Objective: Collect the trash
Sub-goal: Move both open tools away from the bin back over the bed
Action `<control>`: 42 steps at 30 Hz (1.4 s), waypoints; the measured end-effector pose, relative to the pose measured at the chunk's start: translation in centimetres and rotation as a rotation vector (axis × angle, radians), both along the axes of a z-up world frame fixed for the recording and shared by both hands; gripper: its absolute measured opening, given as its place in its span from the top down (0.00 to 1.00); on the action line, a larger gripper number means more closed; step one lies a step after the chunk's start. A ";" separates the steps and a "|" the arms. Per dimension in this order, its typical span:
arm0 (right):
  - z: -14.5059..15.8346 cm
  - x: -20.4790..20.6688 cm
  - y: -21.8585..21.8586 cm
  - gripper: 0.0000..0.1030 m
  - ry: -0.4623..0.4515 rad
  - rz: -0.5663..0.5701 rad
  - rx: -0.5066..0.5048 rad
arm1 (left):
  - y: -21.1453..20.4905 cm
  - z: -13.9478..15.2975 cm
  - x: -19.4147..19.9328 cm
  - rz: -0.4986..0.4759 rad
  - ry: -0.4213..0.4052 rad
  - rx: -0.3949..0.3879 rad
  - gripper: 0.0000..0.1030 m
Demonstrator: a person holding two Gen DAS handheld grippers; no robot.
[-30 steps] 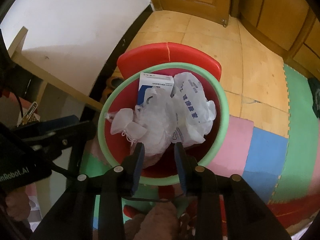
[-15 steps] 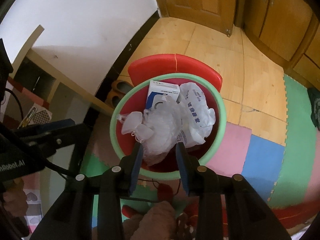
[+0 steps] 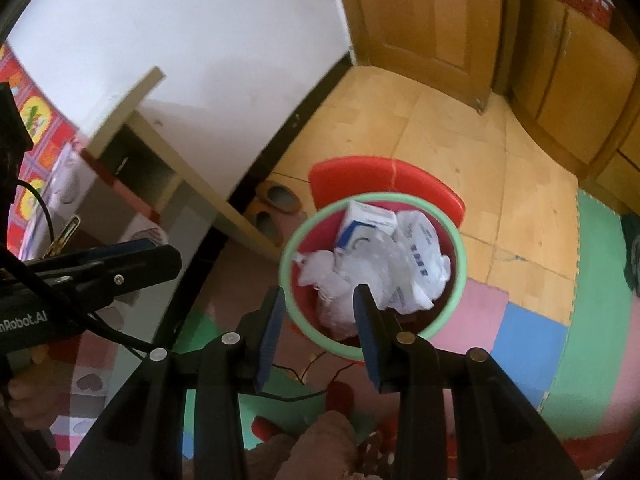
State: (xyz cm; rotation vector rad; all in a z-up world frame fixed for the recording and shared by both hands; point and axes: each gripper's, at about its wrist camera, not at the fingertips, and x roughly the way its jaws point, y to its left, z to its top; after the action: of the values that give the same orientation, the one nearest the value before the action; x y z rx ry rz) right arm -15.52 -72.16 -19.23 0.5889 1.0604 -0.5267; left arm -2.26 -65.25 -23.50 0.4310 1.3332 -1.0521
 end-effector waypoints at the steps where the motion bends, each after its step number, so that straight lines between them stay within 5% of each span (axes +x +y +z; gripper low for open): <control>1: 0.6 0.3 0.3 0.64 -0.009 0.011 -0.005 | 0.4 0.6 0.1 0.008 -0.006 -0.009 0.53; 23: 11.5 9.4 12.7 0.64 -0.186 0.369 -0.037 | 13.6 12.1 5.0 0.255 -0.115 -0.130 0.53; 42: 14.5 17.4 25.3 0.64 -0.254 0.683 -0.019 | 30.3 17.6 10.5 0.615 -0.204 -0.077 0.53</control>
State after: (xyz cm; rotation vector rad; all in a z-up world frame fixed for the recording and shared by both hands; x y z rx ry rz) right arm 1.88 -46.86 -4.77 0.2375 0.9392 0.1345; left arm 8.24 -34.97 -5.86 0.0519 1.1305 -0.5270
